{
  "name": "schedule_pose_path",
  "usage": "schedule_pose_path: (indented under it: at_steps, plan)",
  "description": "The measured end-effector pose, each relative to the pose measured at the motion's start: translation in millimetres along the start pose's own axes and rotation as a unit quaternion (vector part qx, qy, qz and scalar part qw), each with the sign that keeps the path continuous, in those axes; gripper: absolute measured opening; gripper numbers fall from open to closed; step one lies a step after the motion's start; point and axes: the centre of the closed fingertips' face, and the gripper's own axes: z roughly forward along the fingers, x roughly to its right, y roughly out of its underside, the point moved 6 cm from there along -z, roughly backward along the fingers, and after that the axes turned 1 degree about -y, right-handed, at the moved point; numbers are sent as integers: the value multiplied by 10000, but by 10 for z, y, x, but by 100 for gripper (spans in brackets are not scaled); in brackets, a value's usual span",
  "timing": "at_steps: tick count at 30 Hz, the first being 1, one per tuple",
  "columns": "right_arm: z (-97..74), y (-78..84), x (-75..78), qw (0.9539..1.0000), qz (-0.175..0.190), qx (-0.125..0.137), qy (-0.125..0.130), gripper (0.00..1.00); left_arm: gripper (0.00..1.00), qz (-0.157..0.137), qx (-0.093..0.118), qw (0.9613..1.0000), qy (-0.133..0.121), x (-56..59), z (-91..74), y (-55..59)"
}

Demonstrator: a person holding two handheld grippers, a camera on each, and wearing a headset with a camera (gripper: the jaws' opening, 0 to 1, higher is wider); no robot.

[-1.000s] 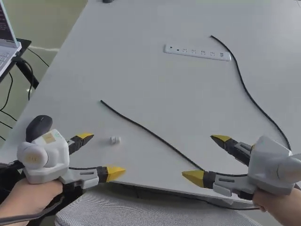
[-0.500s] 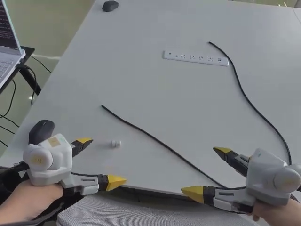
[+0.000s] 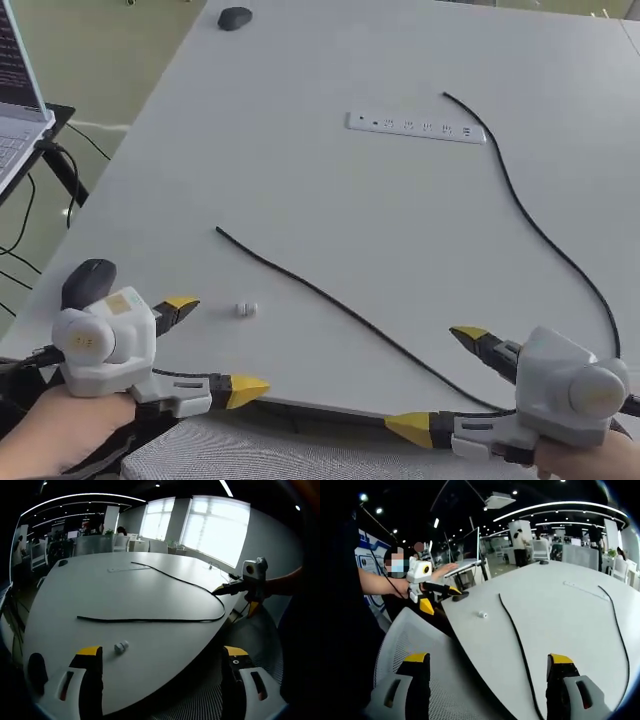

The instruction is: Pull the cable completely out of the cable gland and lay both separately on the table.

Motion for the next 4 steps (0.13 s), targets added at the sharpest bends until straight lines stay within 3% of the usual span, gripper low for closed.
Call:
schedule_pose_path:
  at_steps: [4]
  plan:
    - [-2,-4,17,10000,-15,-19,9,97,99,22,24,10000,12,-3,13,-23]
